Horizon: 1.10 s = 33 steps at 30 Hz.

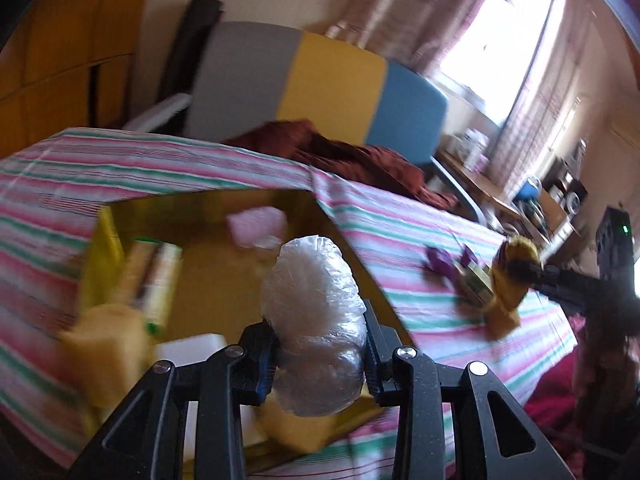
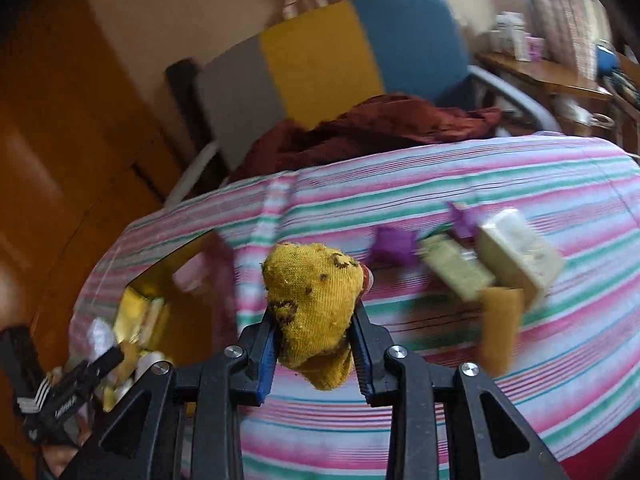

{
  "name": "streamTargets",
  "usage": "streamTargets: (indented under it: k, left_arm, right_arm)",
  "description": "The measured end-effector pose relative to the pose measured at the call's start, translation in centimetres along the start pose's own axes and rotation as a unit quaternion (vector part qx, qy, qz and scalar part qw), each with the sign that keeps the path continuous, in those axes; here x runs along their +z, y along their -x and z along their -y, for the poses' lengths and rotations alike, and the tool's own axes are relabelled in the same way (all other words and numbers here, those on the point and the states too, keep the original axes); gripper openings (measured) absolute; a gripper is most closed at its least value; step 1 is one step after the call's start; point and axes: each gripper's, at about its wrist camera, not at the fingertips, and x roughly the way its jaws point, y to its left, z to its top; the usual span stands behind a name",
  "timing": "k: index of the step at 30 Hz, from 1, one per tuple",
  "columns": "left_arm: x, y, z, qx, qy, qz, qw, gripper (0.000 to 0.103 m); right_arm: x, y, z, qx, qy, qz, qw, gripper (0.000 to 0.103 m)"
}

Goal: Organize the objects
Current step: 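Carry the cotton ball and plush toy into the gold tray and release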

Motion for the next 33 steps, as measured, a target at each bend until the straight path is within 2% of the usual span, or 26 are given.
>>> streamTargets:
  k: [5,8,10,11,12,14,16,17,21,23,24,25,29,33]
  left_arm:
    - [0.9,1.9,-4.5,0.016,0.03,0.019,0.9992,0.036]
    - [1.6,2.0,-6.5,0.01,0.057,0.019,0.9982,0.036]
    - [2.0,1.8,-7.1,0.005,0.065,0.018,0.9977,0.036]
    - [2.1,1.7,-7.2,0.007,0.062,0.021,0.9978,0.036]
    - [2.2,1.5,-7.2,0.008,0.058,0.02,0.9981,0.036]
    - [2.3,0.6,-7.2,0.009,0.05,0.014,0.9986,0.036]
    - [2.4,-0.3,-7.1,0.013,0.048,0.008,0.9987,0.037]
    - [2.4,-0.9,-7.2,0.013,0.048,0.002,0.9987,0.037]
    - [1.5,-3.2,-7.4,0.043,0.044,-0.031,0.9976,0.04]
    - [0.8,-3.6,-7.3,0.045,0.043,-0.041,0.9972,0.051]
    - [0.6,-3.6,-7.4,0.049,0.042,-0.043,0.997,0.063]
    - [0.3,-3.5,-7.3,0.056,0.04,-0.041,0.9968,0.066]
    - [-0.3,-3.1,-7.1,0.069,0.039,-0.035,0.9962,0.069]
    - [-1.2,-2.8,-6.9,0.074,0.044,-0.036,0.9957,0.069]
  right_arm:
    - [-2.3,-3.7,-8.0,0.099,0.059,-0.062,0.991,0.033]
    - [-3.7,-5.8,-11.5,0.11,0.086,-0.083,0.987,0.033]
    - [-4.6,-6.6,-12.8,0.081,0.101,-0.087,0.988,0.033]
    - [-5.3,-7.1,-13.9,0.027,0.135,-0.078,0.987,0.033]
    - [-5.8,-7.4,-14.6,-0.006,0.158,-0.071,0.985,0.033]
    - [-7.2,-8.3,-15.7,-0.074,0.212,-0.061,0.973,0.034]
    - [-8.1,-9.3,-15.6,-0.104,0.232,-0.069,0.965,0.035]
    - [-8.6,-9.9,-15.4,-0.104,0.23,-0.082,0.964,0.035]
    - [-9.0,-10.8,-14.1,-0.062,0.191,-0.118,0.972,0.043]
    - [-8.7,-10.3,-13.5,-0.045,0.18,-0.111,0.976,0.046]
    - [-8.6,-10.0,-13.2,-0.039,0.175,-0.106,0.978,0.049]
    - [-8.6,-9.7,-13.1,-0.034,0.171,-0.104,0.979,0.05]
    - [-8.1,-8.6,-11.8,-0.007,0.137,-0.096,0.986,0.061]
    - [-8.1,-7.3,-11.9,-0.01,0.148,-0.092,0.985,0.063]
